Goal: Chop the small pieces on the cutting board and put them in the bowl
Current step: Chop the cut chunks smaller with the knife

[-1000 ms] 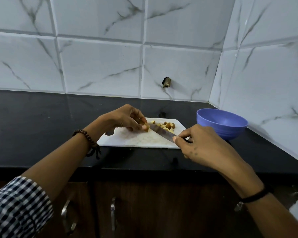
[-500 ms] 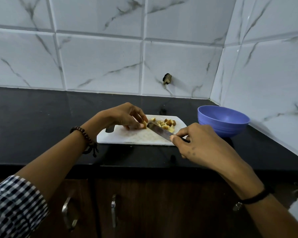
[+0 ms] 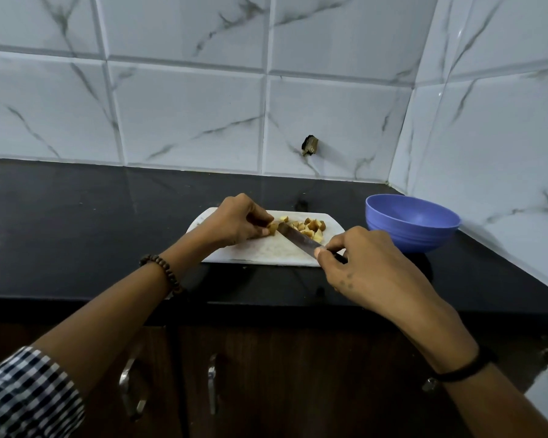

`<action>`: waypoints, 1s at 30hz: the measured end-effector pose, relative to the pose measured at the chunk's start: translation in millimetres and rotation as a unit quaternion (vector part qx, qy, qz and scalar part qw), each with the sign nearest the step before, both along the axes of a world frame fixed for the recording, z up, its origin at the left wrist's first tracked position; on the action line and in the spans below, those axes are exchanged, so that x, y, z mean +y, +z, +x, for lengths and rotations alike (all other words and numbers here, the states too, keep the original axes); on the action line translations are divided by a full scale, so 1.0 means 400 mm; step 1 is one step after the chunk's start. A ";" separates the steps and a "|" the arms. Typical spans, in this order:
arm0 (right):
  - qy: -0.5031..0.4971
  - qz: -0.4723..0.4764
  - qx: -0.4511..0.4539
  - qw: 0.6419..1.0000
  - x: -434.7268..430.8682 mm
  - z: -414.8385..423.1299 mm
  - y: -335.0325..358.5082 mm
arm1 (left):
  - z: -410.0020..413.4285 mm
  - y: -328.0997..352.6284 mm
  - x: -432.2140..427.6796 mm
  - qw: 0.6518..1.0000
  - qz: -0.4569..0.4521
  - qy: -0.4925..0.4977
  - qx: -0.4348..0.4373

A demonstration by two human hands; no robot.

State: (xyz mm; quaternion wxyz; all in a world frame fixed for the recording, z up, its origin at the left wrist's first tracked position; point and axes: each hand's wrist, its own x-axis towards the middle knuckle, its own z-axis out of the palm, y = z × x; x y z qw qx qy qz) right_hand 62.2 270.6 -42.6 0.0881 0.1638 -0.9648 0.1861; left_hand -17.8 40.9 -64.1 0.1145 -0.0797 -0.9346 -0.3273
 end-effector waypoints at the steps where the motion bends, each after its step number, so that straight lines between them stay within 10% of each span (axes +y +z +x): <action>1: -0.002 0.006 0.005 1.000 -0.001 0.001 0.001 | 0.001 -0.001 0.000 1.000 -0.001 0.002 -0.002; 30: -0.029 -0.030 0.012 0.999 -0.038 -0.024 -0.054 | -0.012 0.005 0.057 0.999 0.014 0.037 0.027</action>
